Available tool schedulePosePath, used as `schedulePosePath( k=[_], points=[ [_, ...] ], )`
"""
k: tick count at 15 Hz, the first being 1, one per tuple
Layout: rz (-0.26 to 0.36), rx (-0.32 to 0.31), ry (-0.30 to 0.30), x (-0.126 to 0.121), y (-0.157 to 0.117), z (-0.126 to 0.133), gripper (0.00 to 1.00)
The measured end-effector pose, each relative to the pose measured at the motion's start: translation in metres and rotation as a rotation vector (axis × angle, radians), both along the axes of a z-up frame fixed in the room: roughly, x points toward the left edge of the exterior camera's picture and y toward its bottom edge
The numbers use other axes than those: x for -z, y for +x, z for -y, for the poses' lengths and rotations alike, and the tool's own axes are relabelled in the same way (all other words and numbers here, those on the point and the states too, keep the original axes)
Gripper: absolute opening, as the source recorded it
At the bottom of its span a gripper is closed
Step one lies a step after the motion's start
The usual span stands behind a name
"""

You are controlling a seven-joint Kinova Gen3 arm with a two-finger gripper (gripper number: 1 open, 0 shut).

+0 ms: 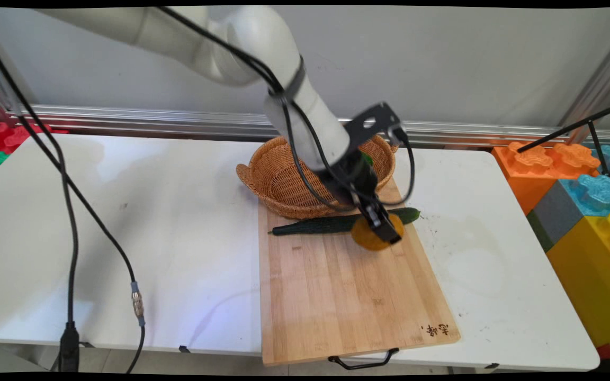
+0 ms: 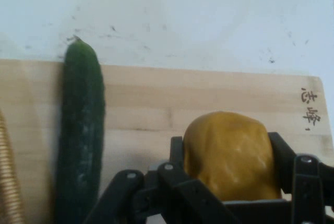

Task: Place the picked object on the cutting board

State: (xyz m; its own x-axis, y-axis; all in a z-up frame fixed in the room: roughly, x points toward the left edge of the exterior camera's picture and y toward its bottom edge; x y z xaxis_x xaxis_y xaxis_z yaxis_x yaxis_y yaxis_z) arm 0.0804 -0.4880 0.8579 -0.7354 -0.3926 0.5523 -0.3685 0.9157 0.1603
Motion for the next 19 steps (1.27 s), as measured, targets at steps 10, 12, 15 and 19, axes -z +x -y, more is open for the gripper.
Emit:
schedulePosePath(
  k=[10,12,15,19],
  points=[
    [0.012,-0.019,0.019,0.066,-0.033,-0.013,0.0],
    [0.017,-0.018,0.015,0.073,-0.036,-0.013,0.0],
    [0.021,-0.014,0.006,0.078,-0.039,-0.013,0.0],
    [0.021,-0.009,-0.013,0.074,-0.04,-0.01,1.0]
  ],
)
